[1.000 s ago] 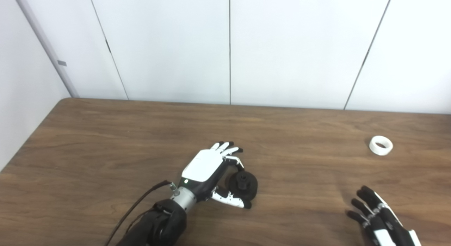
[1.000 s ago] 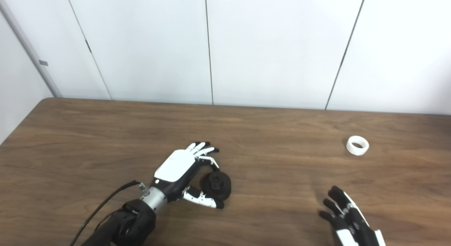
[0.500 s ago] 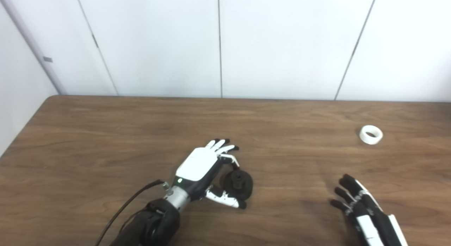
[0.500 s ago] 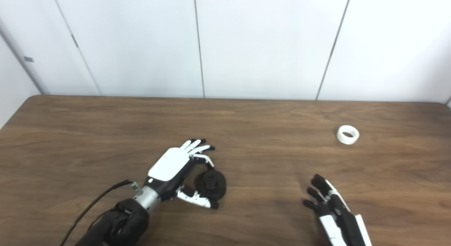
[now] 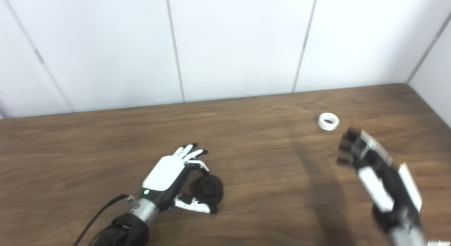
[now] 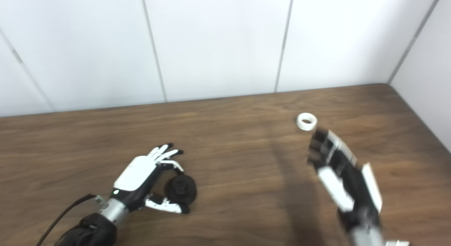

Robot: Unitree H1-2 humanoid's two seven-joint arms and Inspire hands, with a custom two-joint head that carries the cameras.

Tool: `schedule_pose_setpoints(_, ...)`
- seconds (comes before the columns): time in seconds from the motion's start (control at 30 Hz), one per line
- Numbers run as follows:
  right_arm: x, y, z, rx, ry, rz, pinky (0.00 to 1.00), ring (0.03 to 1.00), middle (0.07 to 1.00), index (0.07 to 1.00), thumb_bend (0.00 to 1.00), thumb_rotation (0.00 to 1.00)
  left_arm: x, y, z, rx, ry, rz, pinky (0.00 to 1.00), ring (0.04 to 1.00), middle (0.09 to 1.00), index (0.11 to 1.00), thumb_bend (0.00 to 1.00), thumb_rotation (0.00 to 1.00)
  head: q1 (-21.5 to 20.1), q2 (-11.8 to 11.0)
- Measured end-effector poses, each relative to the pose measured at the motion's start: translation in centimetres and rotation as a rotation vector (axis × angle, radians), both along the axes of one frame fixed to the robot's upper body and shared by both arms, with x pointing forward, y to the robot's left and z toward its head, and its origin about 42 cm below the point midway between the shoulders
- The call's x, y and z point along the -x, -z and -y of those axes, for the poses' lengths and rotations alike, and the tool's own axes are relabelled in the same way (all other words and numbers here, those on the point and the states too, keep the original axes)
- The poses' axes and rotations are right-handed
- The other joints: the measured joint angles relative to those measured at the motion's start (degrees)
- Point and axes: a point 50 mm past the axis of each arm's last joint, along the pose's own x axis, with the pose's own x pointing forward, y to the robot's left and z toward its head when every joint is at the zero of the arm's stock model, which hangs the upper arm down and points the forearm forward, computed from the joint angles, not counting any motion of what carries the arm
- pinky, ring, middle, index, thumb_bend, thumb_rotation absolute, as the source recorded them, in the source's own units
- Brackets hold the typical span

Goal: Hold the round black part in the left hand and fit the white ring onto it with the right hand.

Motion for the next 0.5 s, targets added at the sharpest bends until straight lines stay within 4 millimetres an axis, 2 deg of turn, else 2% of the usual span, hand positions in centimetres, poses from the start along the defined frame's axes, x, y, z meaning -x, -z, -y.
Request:
schedule_pose_setpoints(0.07,-1.3,-2.1,1.4,0.086,0.039,0.041,0.65,0.825,0.844,0.831,0.62,0.72,0.0,0.0,0.0,0.002,0.004,-0.003,1.0,1.0,0.91,0.48,0.52,0.05,-0.6,-0.1)
schedule_pose_setpoints(0.13,-2.1,-3.3,2.8,0.185,0.082,0.047,0.64,0.833,0.861,0.835,0.61,0.7,0.1,0.0,0.1,0.013,0.017,-0.001,1.0,1.0,0.904,0.48,0.52,0.05,-2.5,-0.4)
schedule_pose_setpoints(0.27,-3.3,-4.2,4.8,0.402,0.148,0.0,0.7,0.844,0.866,0.831,0.61,0.7,0.2,0.0,-0.1,0.027,0.025,-0.001,1.0,0.996,0.901,0.48,0.52,0.05,-5.5,-1.8)
schedule_pose_setpoints(0.3,-3.5,-4.4,5.3,0.452,0.166,-0.015,0.71,0.841,0.863,0.832,0.66,0.72,0.2,0.0,-0.2,0.028,0.024,-0.002,1.0,0.998,0.903,0.48,0.52,0.05,-5.5,-1.8)
schedule_pose_setpoints(0.37,-4.0,-4.9,6.1,0.558,0.195,-0.052,0.72,0.849,0.87,0.844,0.72,0.74,0.4,0.1,-0.4,0.041,0.022,-0.01,1.0,1.0,0.905,0.479,0.52,0.05,-8.1,-1.9)
schedule_pose_setpoints(0.43,-4.7,-5.7,6.5,0.632,0.211,-0.077,0.69,0.865,0.91,0.887,0.81,0.78,0.7,0.3,-0.8,0.052,0.018,-0.018,1.0,1.0,0.904,0.48,0.52,0.05,-10.3,-1.9)
schedule_pose_setpoints(0.5,-5.2,-6.4,6.7,0.687,0.219,-0.101,0.71,0.909,0.948,0.903,0.85,0.77,0.8,0.3,-1.0,0.058,0.023,-0.02,1.0,0.997,0.903,0.48,0.52,0.05,-11.2,-2.0)
